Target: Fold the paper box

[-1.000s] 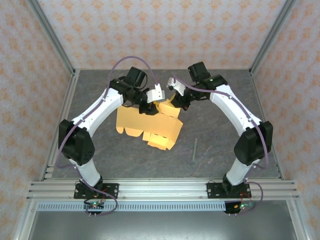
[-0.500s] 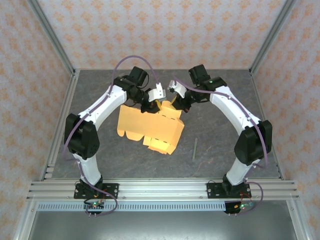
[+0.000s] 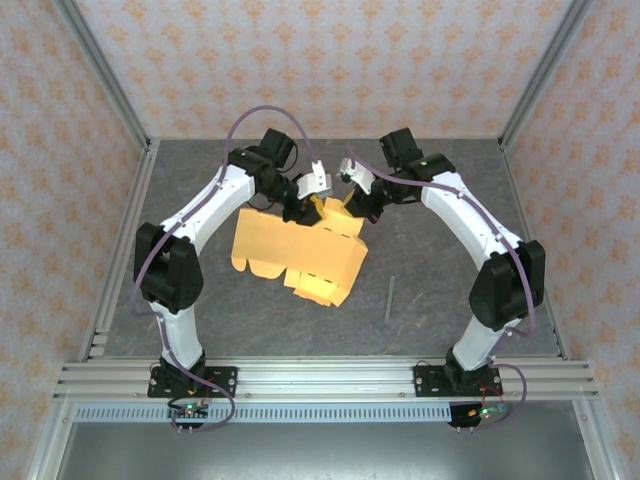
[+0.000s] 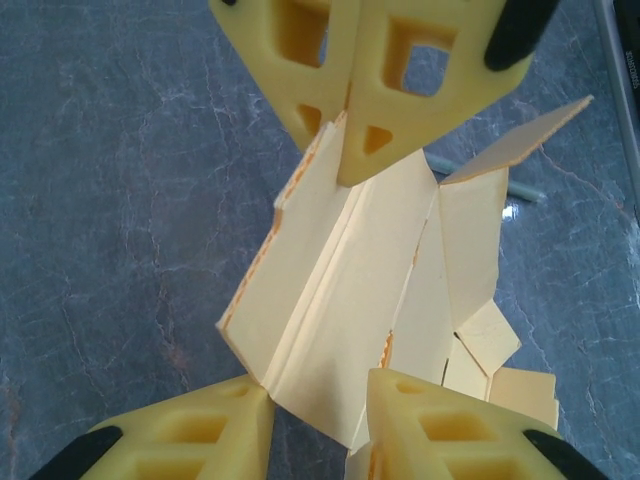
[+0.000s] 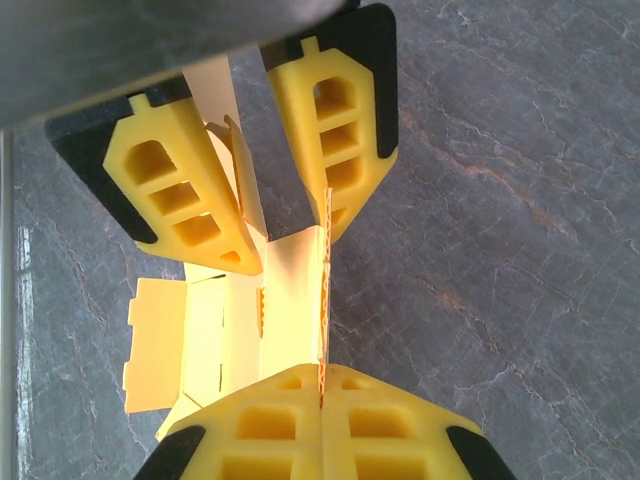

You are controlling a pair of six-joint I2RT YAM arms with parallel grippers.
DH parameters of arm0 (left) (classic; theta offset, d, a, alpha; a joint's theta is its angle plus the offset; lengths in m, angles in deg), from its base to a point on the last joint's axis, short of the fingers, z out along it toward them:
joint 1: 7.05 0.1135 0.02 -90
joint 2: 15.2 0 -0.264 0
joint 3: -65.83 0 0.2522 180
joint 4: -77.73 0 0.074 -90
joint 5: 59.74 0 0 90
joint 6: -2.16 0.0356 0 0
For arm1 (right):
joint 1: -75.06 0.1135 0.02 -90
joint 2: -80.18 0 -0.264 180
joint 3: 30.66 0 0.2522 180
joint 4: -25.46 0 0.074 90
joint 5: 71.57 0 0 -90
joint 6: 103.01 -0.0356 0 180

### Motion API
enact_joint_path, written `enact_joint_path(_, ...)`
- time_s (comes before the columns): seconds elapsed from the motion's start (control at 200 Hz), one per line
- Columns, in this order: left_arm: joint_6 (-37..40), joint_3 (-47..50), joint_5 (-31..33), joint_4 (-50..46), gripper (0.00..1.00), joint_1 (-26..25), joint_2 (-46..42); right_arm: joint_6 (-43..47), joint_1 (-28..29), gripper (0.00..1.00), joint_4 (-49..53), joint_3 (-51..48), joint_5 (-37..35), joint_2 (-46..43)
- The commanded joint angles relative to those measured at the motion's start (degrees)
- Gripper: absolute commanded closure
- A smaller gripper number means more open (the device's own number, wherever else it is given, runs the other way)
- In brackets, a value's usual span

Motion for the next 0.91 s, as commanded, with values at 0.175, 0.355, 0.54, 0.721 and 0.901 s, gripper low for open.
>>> enact_joint_path(0.175,-0.8,-5.3,-8.9,-0.2,0.62,-1.0,2.4,1.6,0.8,1.00,-3.9,-0.2,4.4,-1.0)
enact_joint_path(0.355,-2.8,-4.8,-9.5,0.3,0.54,1.1,1.4,0.8,0.8,1.00,-6.0,-1.7,1.8,-2.2)
enact_joint_path(0.54,-0.3,-3.4,-11.8,0.3,0.60,1.5,-0.5,0.4,0.8,1.00,-7.5,-2.1,3.3,-2.5)
enact_joint_path(0.721,0.1,-3.7,-12.4,0.6,0.77,1.5,0.0,-0.2,0.8,1.00,-7.9,-2.0,4.0,-2.2)
enact_joint_path(0.901,0.2,-4.2,-11.4,0.6,0.96,1.7,-0.2,-3.4,0.8,0.97,-8.0,-0.9,2.5,-1.9)
